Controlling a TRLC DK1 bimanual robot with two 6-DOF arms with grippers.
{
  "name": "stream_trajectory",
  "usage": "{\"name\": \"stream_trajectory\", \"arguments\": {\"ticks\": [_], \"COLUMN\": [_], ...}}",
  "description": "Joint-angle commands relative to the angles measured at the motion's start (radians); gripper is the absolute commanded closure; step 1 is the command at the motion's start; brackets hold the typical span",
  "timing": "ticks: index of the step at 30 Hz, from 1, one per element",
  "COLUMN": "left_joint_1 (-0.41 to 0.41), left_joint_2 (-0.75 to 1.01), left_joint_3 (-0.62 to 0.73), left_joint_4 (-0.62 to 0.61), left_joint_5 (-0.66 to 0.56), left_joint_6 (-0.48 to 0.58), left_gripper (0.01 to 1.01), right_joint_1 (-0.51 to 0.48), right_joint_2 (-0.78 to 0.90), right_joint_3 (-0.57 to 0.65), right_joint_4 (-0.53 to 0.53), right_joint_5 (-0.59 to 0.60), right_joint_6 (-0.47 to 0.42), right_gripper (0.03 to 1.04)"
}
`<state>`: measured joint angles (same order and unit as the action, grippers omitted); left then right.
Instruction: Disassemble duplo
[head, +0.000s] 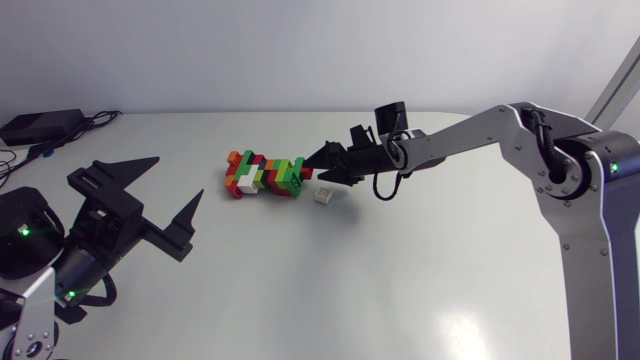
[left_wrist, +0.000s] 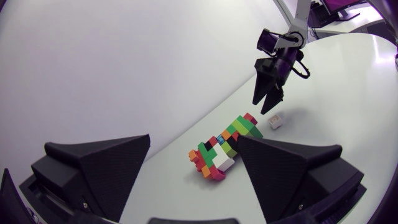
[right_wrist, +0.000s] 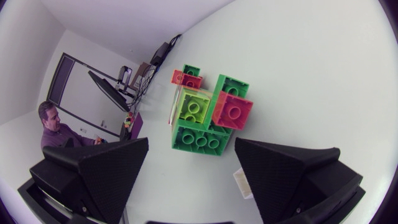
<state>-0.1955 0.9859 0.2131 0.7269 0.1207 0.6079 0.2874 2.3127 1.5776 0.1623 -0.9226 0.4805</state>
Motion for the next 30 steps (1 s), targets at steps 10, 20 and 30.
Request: {"name": "stream_trajectory", "arguments": {"ticks": [10,20,30], "left_joint_1": [0.014,0.022,0.033], "left_joint_2": [0.022,0.066,0.102], "left_joint_3": [0.019,0.037,0.054], "left_joint_4": [0.017,0.020,0.023], "left_joint_5": [0.005,0.005,0.005], "left_joint_6": [-0.022,-0.020,-0.023], "left_gripper": [0.056,0.056,0.056], "right_joint_1": [-0.025,-0.021,-0.013], "right_joint_2": [0.126,0.166,0.241], "right_joint_3": [0.131,0.231,0.384], "right_joint_4": [-0.029,-0.098,-0.279], "right_joint_5": [-0.015,-0.012,-0.019], "right_joint_6": [0.086,0.050,-0.023], "right_gripper": [0.07,0.07,0.07]}}
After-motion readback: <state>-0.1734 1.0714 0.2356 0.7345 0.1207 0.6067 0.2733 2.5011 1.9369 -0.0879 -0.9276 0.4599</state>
